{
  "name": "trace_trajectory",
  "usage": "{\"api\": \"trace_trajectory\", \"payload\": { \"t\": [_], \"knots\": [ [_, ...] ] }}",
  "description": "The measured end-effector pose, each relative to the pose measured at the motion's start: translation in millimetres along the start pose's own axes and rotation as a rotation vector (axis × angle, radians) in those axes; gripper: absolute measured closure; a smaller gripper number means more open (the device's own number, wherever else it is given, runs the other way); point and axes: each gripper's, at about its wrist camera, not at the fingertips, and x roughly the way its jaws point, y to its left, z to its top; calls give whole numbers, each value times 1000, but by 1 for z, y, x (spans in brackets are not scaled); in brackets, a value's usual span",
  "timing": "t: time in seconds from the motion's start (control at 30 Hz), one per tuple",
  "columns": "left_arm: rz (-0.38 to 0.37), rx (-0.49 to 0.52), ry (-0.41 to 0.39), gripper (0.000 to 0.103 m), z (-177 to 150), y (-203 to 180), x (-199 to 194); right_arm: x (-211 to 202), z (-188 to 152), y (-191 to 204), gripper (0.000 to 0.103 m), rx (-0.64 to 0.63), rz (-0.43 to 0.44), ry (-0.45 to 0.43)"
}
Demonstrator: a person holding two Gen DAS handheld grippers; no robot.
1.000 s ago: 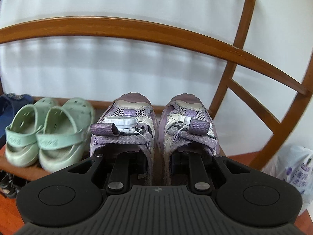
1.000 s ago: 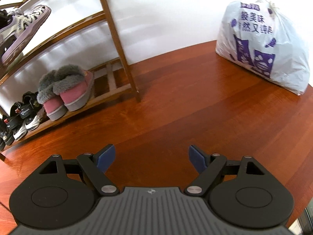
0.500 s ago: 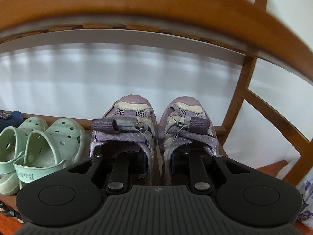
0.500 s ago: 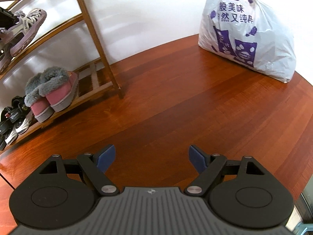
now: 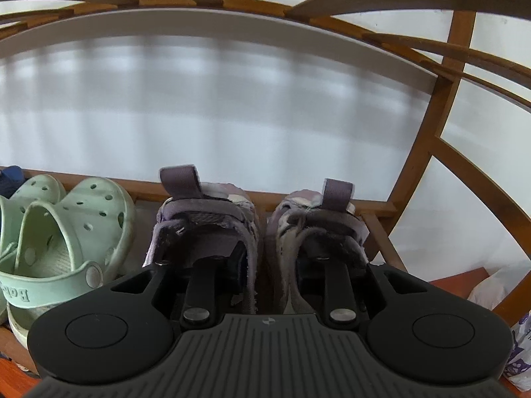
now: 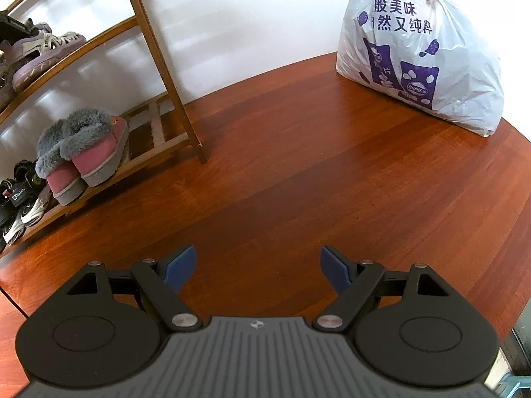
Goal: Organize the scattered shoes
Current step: 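Lower the lavender sneakers onto the upper shelf beside the mint clogs with the left tool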
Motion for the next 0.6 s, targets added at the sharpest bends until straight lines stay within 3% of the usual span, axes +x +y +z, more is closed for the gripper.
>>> {"api": "trace_trajectory", "payload": {
  "t": [0.2,0.3,0.6],
  "knots": [
    [-22,40,-1,54,1,-1,-5,3,3,5,16,-15,11,0],
    [-33,67,-21,40,2,-4,-13,4,4,8,16,-27,22,-2],
    [-40,72,-19,34,-1,2,-38,2,8,15,16,-56,54,-14]
  ]
}}
